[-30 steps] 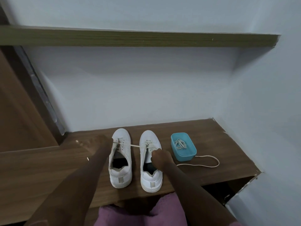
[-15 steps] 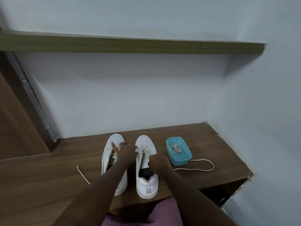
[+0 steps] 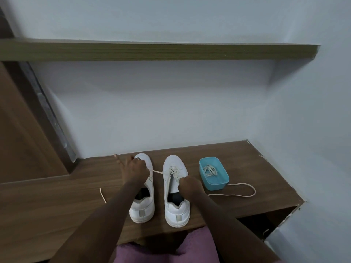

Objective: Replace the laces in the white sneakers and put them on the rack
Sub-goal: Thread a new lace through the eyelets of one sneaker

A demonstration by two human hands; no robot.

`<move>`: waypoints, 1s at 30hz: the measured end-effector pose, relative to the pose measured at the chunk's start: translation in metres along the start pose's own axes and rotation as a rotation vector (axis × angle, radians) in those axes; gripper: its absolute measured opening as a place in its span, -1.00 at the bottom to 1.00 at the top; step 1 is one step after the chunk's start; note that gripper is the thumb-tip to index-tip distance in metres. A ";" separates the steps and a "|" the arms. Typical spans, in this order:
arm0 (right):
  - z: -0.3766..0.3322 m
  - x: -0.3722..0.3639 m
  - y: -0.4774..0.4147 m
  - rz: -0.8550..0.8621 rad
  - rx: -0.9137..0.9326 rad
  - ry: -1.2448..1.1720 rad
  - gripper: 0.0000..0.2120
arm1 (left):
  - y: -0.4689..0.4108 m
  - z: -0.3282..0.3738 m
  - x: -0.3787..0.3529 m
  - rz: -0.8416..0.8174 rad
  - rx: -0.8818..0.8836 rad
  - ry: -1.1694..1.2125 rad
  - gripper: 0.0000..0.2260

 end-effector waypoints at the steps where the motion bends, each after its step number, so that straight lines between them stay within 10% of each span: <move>1: -0.001 0.000 0.000 -0.005 0.008 0.003 -0.75 | 0.002 0.001 -0.001 0.001 -0.013 0.000 -0.81; 11: -0.003 0.005 0.003 0.016 0.007 0.047 -0.77 | 0.019 0.048 -0.027 -0.234 -0.172 0.003 -0.70; 21: 0.005 -0.001 -0.001 0.025 0.013 0.027 -0.76 | 0.016 0.054 -0.076 -0.506 0.076 0.153 -0.74; 30: 0.012 -0.001 -0.004 0.027 -0.055 -0.028 -0.76 | 0.011 0.061 -0.035 -0.170 -0.058 0.090 -0.78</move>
Point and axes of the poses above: each hand's wrist, its own y-axis away from the middle knuckle, its own x-axis out of the back of the hand, z = x × y, the point moved 10 cm from there along -y, towards the middle knuckle, and after that the axes turned 13 degrees about x, right-handed, at the moved point
